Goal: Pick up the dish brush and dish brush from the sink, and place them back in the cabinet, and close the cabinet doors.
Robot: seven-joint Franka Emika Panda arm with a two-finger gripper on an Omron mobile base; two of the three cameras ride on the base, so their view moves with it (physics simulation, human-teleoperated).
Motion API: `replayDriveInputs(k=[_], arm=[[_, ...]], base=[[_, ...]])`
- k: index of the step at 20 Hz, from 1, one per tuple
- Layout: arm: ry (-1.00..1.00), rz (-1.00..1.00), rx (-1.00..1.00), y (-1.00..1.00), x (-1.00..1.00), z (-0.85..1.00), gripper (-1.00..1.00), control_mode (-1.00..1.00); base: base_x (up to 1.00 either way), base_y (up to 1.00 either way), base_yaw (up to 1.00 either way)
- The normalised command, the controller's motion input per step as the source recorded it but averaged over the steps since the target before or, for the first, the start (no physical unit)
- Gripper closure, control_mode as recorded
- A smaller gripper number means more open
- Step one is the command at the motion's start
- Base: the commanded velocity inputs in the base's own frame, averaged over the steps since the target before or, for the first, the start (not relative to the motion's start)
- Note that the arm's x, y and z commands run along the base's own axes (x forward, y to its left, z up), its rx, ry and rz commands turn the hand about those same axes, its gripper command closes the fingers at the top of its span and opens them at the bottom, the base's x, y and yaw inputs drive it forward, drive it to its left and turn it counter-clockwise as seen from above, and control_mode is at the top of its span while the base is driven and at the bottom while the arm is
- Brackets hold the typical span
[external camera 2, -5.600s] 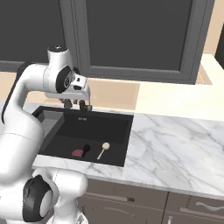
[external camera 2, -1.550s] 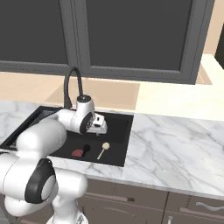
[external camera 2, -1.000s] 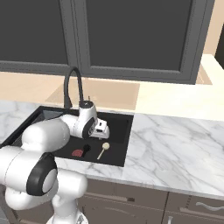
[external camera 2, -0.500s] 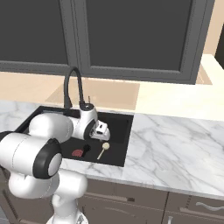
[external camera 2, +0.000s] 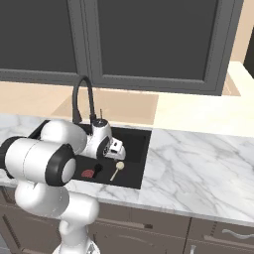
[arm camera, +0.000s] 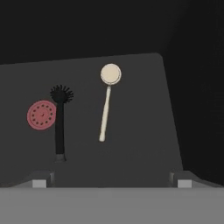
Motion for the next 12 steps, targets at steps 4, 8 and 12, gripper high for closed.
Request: replayDriveInputs(k=[4,8,12], arm=[[0.0,0.0,0.0,0.0,0.18,-0.16,-1.0,-1.0],[0.01,0.0,0.0,0.0,0.2,-0.18,-1.0,-1.0],[0.01,0.0,0.0,0.0,0.21,-0.15,-1.0,-1.0]], base=[[0.0,0.0,0.0],[0.0,0.0,0.0],[0.0,0.0,0.0]])
